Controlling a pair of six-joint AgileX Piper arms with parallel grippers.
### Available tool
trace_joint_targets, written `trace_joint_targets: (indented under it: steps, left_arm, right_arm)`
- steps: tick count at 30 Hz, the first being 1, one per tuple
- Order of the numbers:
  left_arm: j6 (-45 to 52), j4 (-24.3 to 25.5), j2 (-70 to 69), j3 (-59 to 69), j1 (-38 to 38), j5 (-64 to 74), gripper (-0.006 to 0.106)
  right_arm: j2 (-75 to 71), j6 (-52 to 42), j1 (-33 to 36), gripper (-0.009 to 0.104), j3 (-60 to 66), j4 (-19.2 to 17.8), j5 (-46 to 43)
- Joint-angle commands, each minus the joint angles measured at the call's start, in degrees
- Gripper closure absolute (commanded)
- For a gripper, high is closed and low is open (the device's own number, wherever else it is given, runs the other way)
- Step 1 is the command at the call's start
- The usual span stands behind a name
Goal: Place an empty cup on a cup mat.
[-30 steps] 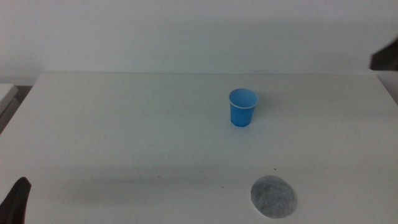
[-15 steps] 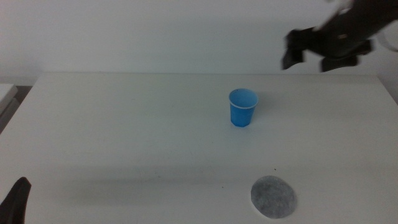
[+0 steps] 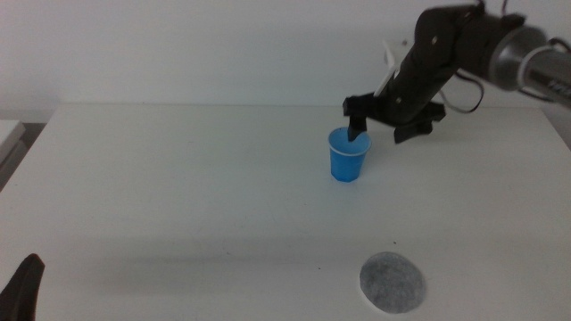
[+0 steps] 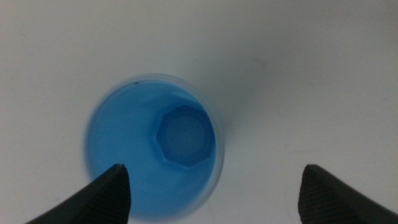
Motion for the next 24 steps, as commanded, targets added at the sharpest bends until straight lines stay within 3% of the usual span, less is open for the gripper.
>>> trace_joint_targets:
  steps: [1, 6, 8, 10, 12, 17, 24]
  left_arm:
    - [-0.2, -0.4, -0.2, 0.0, -0.1, -0.3, 0.007]
    - [-0.2, -0.4, -0.2, 0.0, -0.1, -0.3, 0.007]
    - [-0.2, -0.4, -0.2, 0.0, -0.1, -0.3, 0.007]
    - [-0.2, -0.4, -0.2, 0.0, -0.1, -0.3, 0.007]
    - [-0.2, -0.4, -0.2, 0.0, -0.1, -0.3, 0.007]
    - [-0.2, -0.4, -0.2, 0.0, -0.1, -0.3, 0.007]
    - [-0.2, -0.4, -0.2, 0.0, -0.1, -0.3, 0.007]
  right_arm:
    - [1.6, 0.9, 0.0, 0.015, -0.5, -0.8, -1.6]
    - [4.6, 1.2, 0.0, 0.032, -0.5, 0.8, -5.8]
    - [5.2, 1.2, 0.0, 0.057, -0.5, 1.6, -7.4]
    - [5.2, 1.2, 0.0, 0.096, -0.5, 1.5, -8.0]
    - [3.7, 2.8, -0.1, 0.096, -0.5, 0.8, -7.2]
    - [-7.2, 4.0, 0.8, 0.097, 6.2, -5.0, -1.8]
    - [-30.5, 3.8, 3.2, 0.098, 36.3, -4.2, -13.2]
